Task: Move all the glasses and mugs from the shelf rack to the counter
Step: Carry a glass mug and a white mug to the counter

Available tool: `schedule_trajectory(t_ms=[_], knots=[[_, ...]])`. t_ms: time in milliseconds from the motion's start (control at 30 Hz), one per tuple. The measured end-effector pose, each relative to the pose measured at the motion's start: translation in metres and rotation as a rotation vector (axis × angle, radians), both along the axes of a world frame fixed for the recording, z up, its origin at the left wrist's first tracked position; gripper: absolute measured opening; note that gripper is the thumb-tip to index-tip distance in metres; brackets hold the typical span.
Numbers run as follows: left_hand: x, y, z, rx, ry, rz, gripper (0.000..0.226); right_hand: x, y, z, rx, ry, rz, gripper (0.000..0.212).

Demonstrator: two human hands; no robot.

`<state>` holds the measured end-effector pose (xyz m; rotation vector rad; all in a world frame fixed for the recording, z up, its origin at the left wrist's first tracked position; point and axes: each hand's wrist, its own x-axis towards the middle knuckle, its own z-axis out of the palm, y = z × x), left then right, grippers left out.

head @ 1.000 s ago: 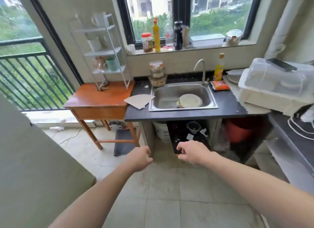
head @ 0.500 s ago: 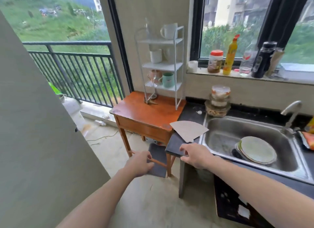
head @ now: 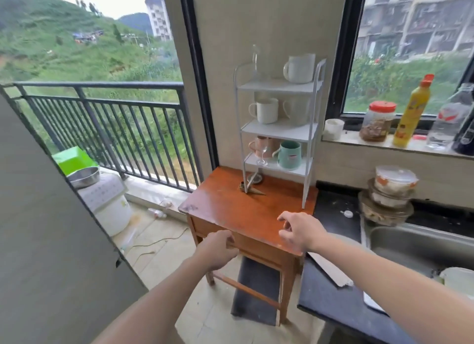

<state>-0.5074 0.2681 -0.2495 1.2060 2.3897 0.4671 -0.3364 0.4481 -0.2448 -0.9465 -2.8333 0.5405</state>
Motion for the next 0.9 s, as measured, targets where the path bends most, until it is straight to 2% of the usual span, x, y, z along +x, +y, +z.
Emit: schedule_trajectory(t_ms=[167,333,500,600,800,900], knots=[[-0.091,0.048,0.031,-0.005,0.034,-0.1,0.035,-0.069,0.03,0.027,-0.013,0.142,-0.145,0.039],[-0.144,0.114,0.063,0.1,0.066,-0.141,0.031,-0.11,0.071,0.054,0.035,0.286,-0.251,0.037],[-0.17,0.197,0.107,0.309,-0.045,-0.157,0.02,-0.144,0.133,0.082,0.085,0.408,-0.32,0.036],[-0.183,0.247,0.147,0.473,-0.069,-0.17,0.014,-0.166,0.172,0.099,0.112,0.553,-0.345,0.033],[-0.205,0.335,0.215,0.74,-0.124,-0.103,0.024,-0.206,0.239,0.166,0.227,0.936,-0.34,0.024],[-0.217,0.374,0.235,0.832,-0.071,-0.038,0.031,-0.219,0.267,0.194,0.202,0.994,-0.389,0.026]])
